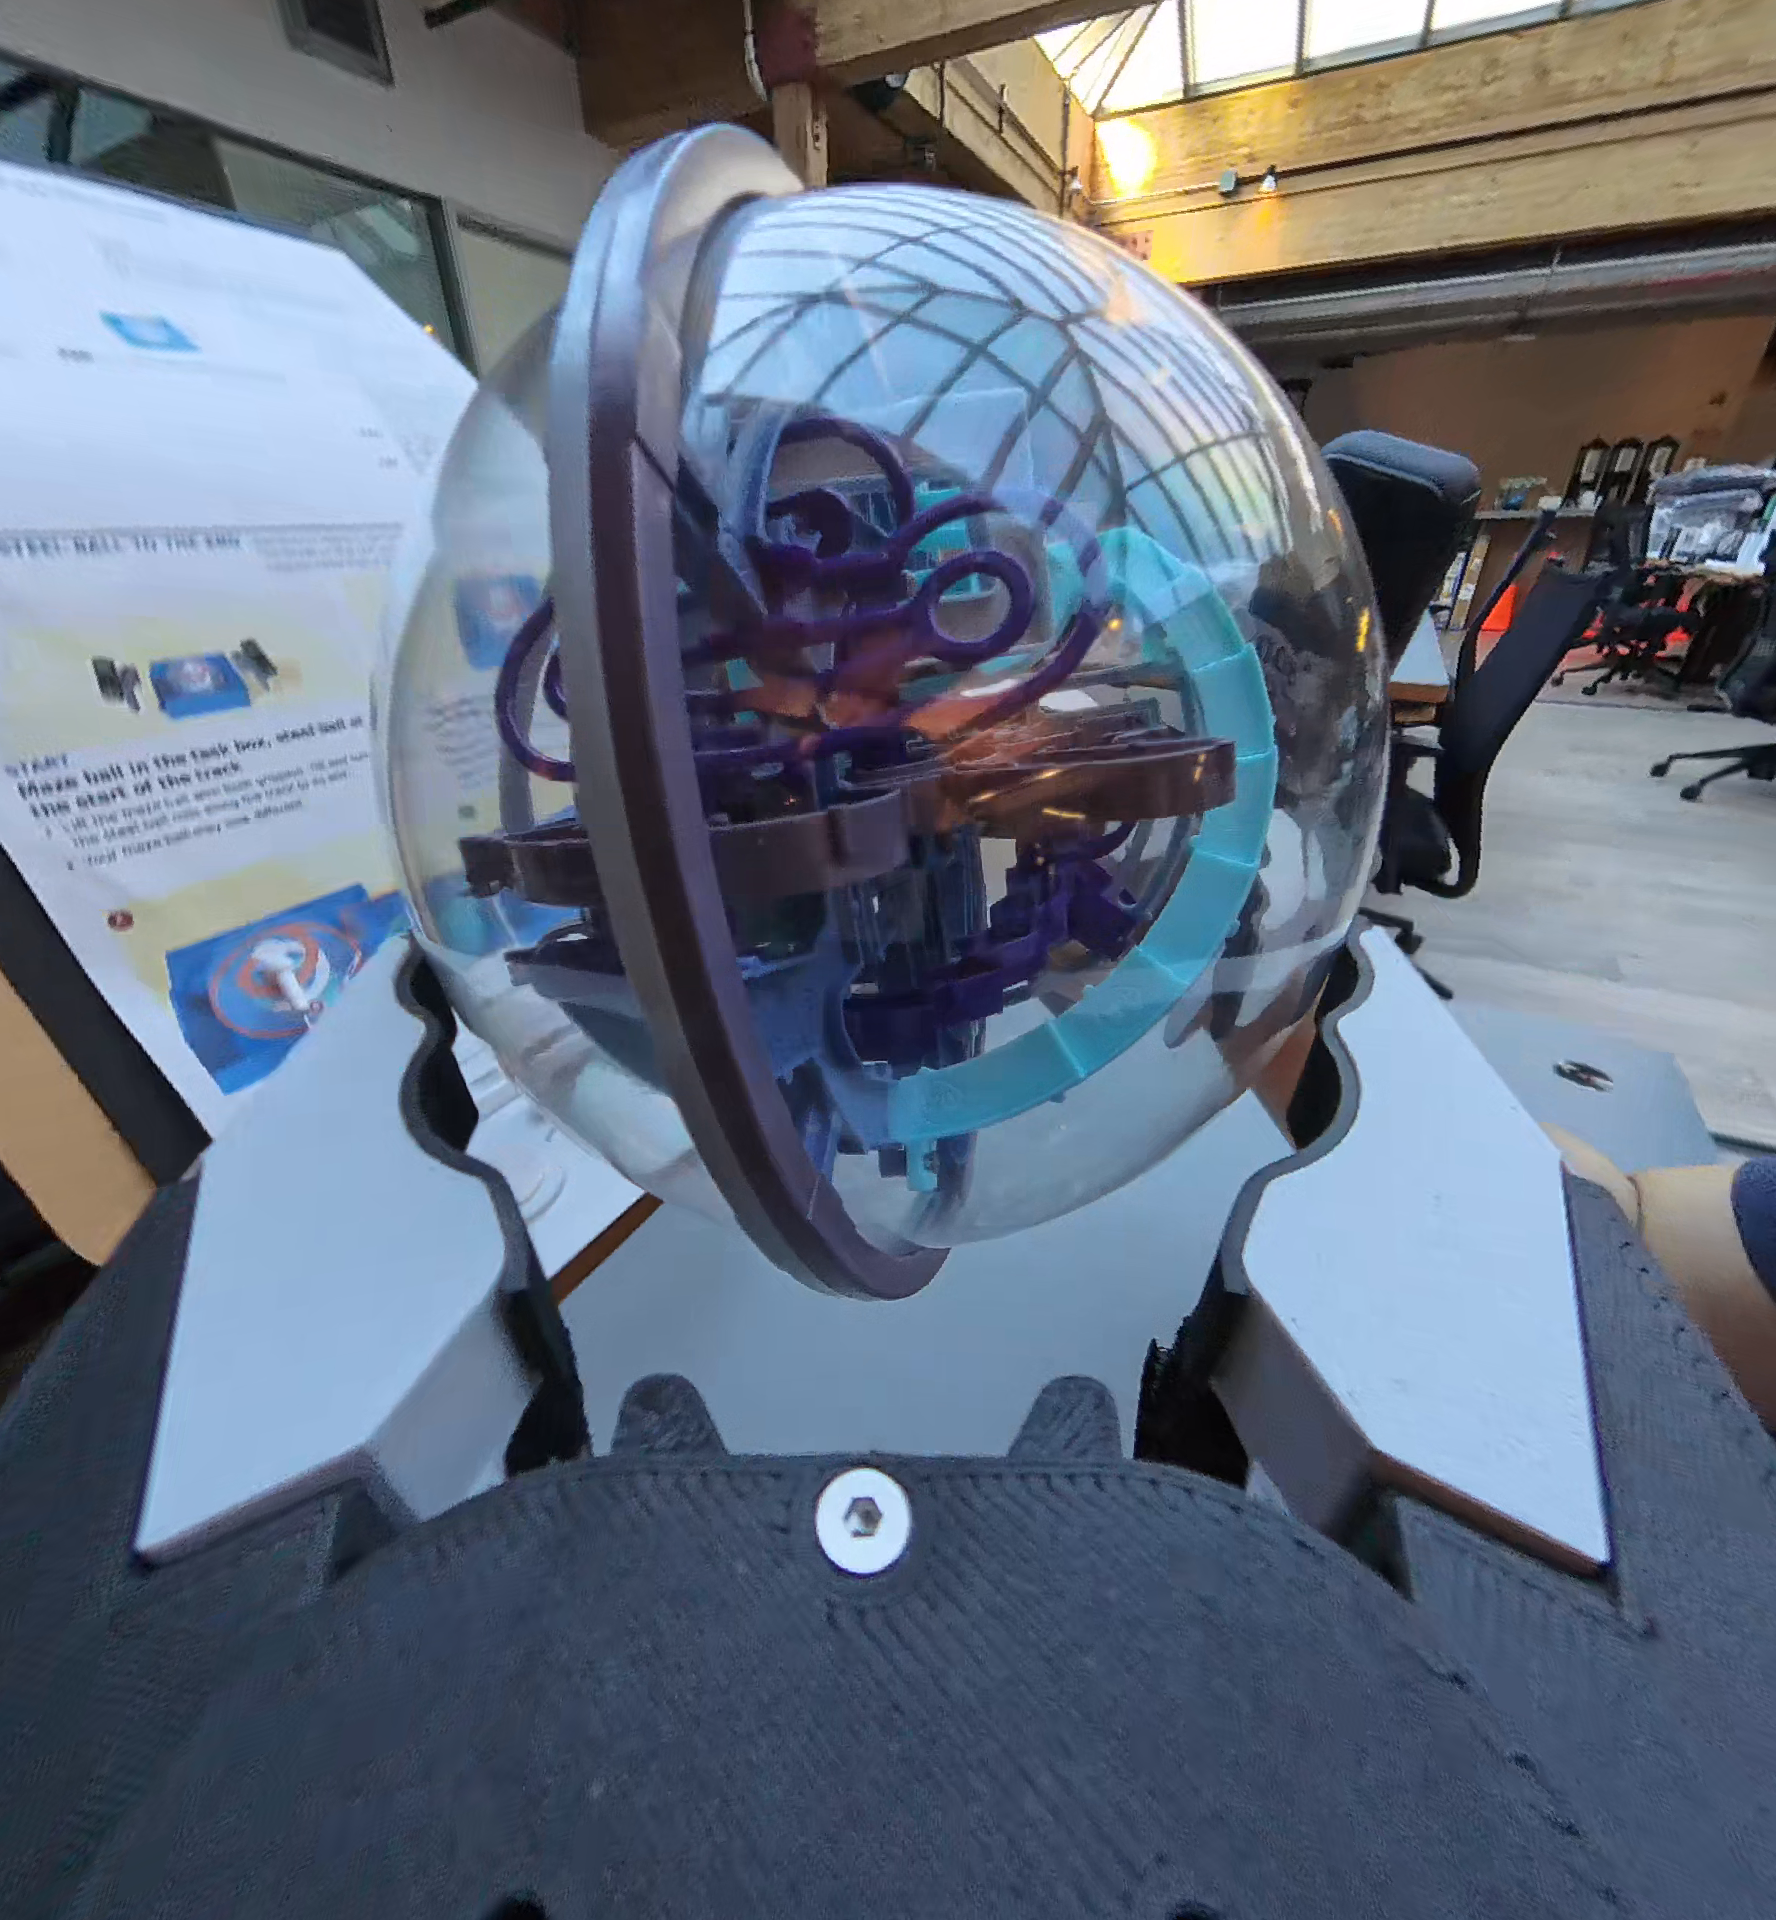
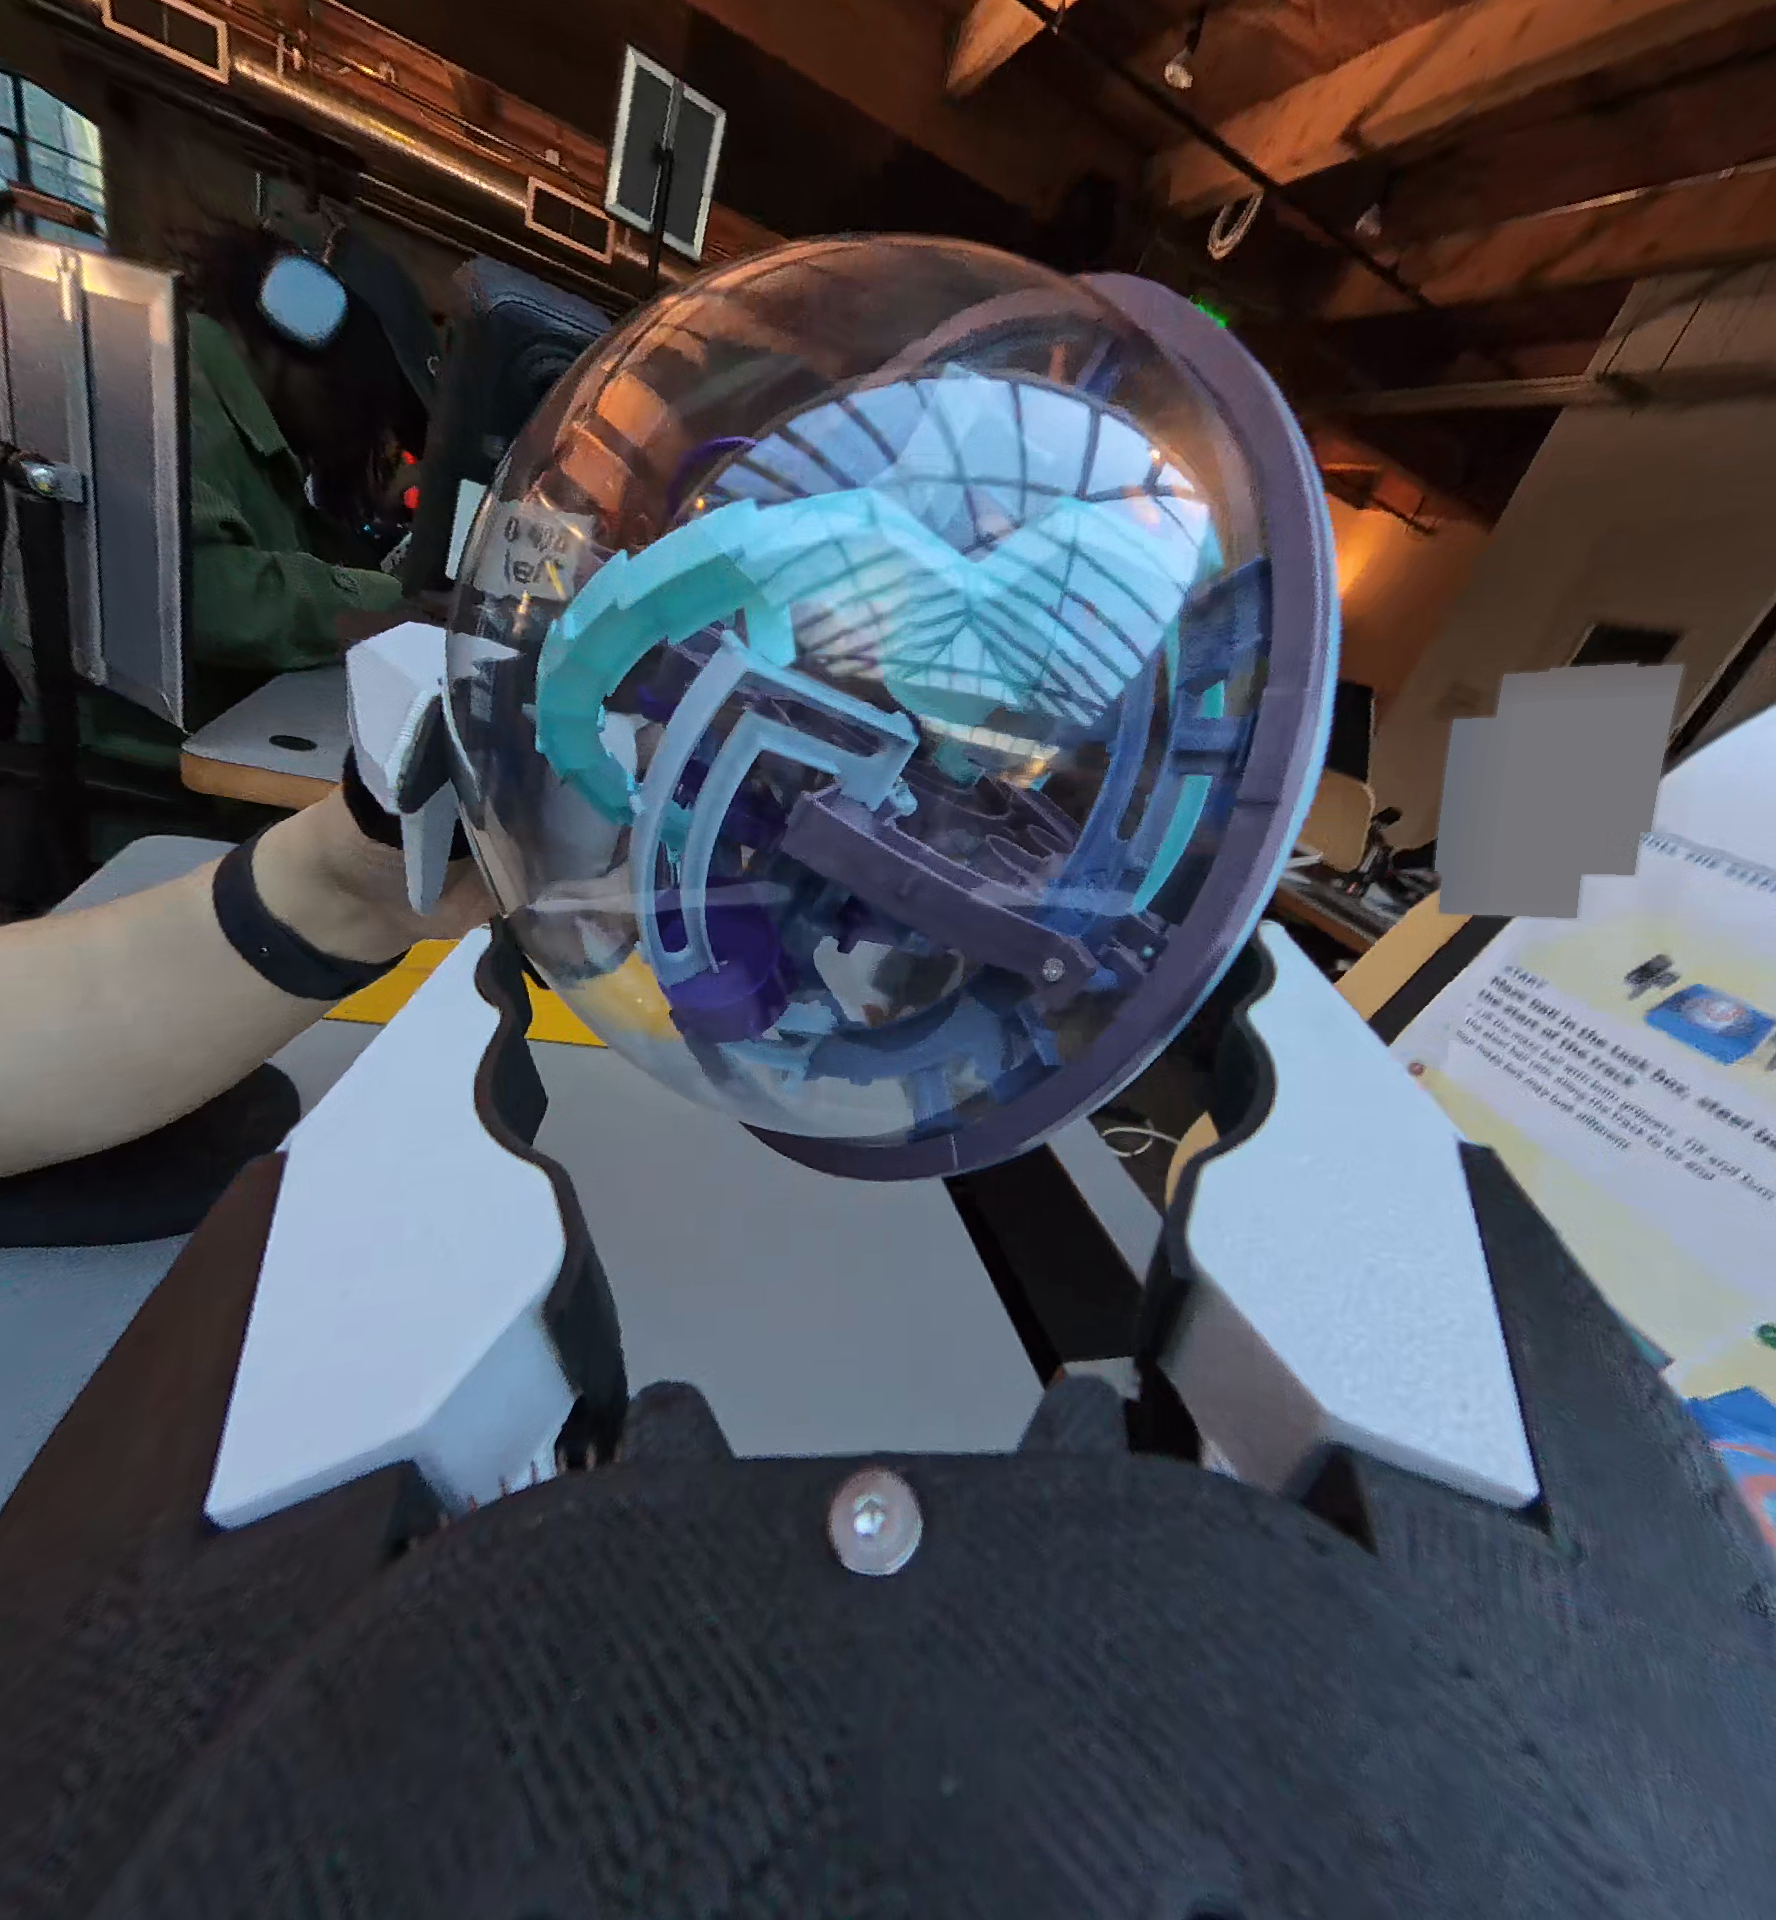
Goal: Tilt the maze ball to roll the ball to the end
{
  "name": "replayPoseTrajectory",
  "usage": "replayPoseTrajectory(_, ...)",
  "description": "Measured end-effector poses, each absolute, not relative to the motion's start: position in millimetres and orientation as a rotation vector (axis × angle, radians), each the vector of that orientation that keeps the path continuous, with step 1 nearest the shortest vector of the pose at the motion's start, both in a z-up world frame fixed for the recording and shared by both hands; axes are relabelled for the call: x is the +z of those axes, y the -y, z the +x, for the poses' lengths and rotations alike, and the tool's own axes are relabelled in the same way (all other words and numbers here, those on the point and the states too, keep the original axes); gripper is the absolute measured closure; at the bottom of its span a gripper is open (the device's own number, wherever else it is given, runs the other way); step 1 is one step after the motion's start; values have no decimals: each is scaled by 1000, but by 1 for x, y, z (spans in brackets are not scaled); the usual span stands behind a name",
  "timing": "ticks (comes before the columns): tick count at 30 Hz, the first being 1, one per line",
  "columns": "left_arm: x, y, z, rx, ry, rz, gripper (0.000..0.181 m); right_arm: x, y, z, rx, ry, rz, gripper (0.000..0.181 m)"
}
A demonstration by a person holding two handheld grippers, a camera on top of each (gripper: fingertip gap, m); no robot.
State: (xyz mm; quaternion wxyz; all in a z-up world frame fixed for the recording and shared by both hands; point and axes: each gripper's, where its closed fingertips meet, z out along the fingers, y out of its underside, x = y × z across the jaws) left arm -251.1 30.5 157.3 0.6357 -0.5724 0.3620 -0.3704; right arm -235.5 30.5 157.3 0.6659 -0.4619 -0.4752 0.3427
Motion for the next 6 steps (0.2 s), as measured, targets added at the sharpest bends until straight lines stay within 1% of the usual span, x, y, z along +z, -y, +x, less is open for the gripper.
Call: replayPoseTrajectory(6,176,7,-251,-790,-927,-1177,23,181,9,-235,609,1122,-892,49)
